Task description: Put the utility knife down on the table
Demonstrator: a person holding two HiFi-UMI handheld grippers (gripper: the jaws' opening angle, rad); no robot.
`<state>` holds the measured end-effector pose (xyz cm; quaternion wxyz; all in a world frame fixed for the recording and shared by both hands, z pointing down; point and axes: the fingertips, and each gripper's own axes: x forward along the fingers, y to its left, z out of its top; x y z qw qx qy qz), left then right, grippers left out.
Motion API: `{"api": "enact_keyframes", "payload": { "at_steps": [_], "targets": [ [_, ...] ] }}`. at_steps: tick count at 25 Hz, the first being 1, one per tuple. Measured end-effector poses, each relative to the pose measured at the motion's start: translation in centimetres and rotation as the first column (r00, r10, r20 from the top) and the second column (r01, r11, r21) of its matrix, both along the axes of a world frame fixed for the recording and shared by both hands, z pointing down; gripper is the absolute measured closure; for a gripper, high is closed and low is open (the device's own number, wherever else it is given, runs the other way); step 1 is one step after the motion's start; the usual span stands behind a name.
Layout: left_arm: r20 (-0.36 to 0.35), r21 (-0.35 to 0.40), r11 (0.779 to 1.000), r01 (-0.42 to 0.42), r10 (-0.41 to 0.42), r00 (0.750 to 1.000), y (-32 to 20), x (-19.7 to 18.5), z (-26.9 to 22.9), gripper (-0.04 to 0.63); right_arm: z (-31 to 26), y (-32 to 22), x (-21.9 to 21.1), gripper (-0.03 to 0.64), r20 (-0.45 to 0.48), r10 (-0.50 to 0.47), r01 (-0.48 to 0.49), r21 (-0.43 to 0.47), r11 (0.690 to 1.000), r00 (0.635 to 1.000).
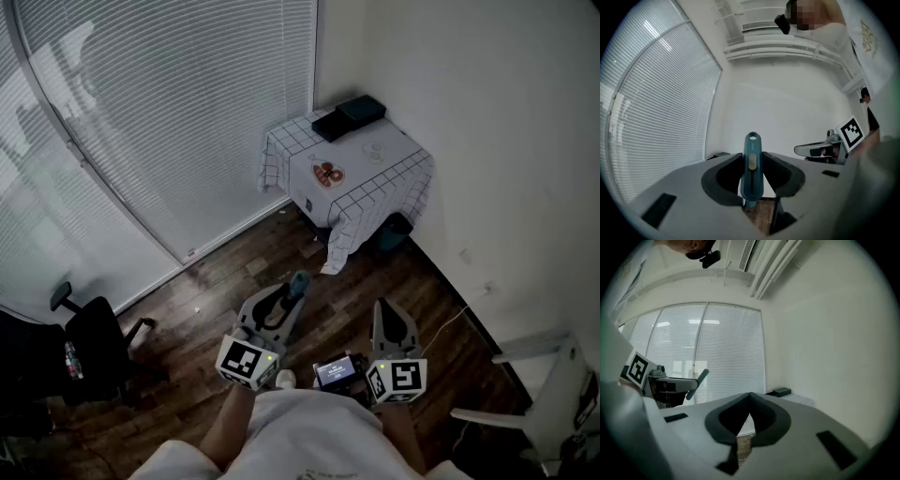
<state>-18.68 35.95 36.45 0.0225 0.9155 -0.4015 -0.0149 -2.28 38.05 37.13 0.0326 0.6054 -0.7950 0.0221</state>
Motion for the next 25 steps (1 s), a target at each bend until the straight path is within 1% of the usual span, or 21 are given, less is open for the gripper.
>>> {"api": "enact_keyframes", "payload": {
  "at_steps": [3,6,8,10,13,15,19,25],
  "targets": [
    [0.018,0.01,1.0,-0.003,0.003,1.0,0.3,0.6,-0.2,0.459,0.1,0.3,0.3,0.609,-0.001,-0.005,0.005,0.004,1.0,1.0],
    [0.055,0.043,0.999,-0.024,0.021,0.998,0.7,1.9,-0.7,0.459,-0.1,0.6,0.7,0.609,-0.013,-0.009,0.009,0.012,1.0,1.0],
    [0.062,0.067,0.997,-0.032,0.028,0.998,0.6,2.7,-1.0,0.459,-0.2,0.6,1.1,0.609,-0.006,-0.015,0.015,0.017,1.0,1.0],
    [0.05,0.056,0.998,-0.027,0.024,0.998,0.5,3.4,-1.2,0.459,-0.2,0.4,1.7,0.609,0.001,-0.017,0.017,0.012,1.0,1.0],
    [0.03,0.031,0.999,-0.018,0.017,0.999,0.4,4.1,-0.9,0.459,-0.4,0.5,2.5,0.609,-0.033,-0.018,0.018,0.018,1.0,0.999],
    [0.04,0.024,1.0,-0.01,0.009,0.999,0.3,4.6,-0.3,0.459,-0.3,0.5,3.1,0.609,-0.047,-0.024,0.025,0.018,1.0,0.999],
    [0.046,0.007,1.0,0.013,-0.013,0.999,0.6,5.0,0.3,0.459,0.6,0.5,4.5,0.609,-0.033,-0.037,0.037,0.0,0.999,0.999],
    [0.053,-0.001,1.0,0.01,-0.009,0.999,0.2,5.9,0.7,0.459,0.9,0.1,5.6,0.609,-0.028,-0.028,0.028,-0.014,1.0,0.999]
  ]
}}
